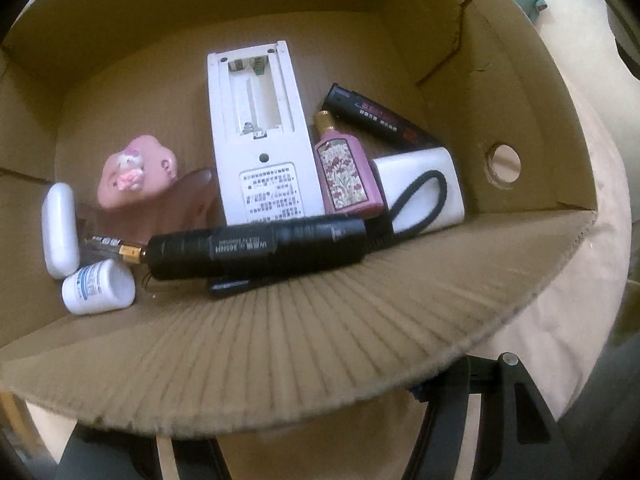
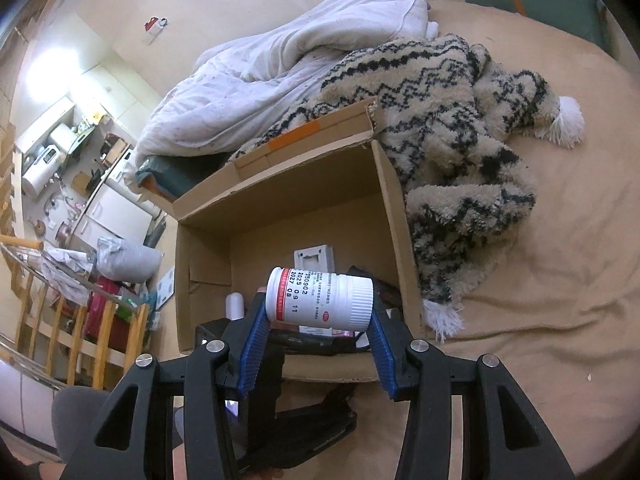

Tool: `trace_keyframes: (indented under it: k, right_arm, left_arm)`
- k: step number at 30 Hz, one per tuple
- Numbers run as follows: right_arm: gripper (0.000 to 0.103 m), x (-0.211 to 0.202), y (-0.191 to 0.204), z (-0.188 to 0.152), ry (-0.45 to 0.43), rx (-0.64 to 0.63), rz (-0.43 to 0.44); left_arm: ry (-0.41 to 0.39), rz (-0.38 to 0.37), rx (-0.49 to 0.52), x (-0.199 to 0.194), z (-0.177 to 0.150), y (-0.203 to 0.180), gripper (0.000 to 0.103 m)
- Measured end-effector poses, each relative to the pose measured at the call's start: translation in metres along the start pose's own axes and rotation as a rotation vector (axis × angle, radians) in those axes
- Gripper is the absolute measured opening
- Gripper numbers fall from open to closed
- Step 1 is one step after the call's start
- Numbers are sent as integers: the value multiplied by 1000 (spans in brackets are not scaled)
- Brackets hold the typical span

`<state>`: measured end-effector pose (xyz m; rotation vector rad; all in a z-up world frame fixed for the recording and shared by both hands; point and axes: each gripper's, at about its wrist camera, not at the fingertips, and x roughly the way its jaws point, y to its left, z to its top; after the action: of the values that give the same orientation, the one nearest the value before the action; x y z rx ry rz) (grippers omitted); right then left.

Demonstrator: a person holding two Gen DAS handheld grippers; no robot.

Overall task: Organize rigid objects
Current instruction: 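Grasp the black-and-gold battery with the left tool while the right tool holds the pill bottle, then carry the pill bottle and battery into the box and open both tools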

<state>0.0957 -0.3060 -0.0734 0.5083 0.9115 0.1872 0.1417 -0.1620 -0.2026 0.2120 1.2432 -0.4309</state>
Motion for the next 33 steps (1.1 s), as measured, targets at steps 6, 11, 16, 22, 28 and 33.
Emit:
trace_keyframes:
  k: [6,11,16,22,28,33]
  right_arm:
    - [50,1,-2,-1,3,9,-21]
    - [50,1,-4,-1,5,9,-39]
    - [50,2,-7,-2,8,13,-55]
    - [50,1,-5,-1,1,9,-57]
    - [50,1,0,-1,-11,-13,-74]
    - [50,1,2,3,-26,-27,-83]
  left_arm:
    - [-4,9,11,3,7,5,40]
    - [9,27,3,-1,5,12,40]
    - [37,78,-29,-15,-2,23,40]
    - [20,144,-43,-61,-21,37,40]
    - [-76,134,-123,-121,-18,72,40]
    - [-174,160,-168,-155,-13,66,40]
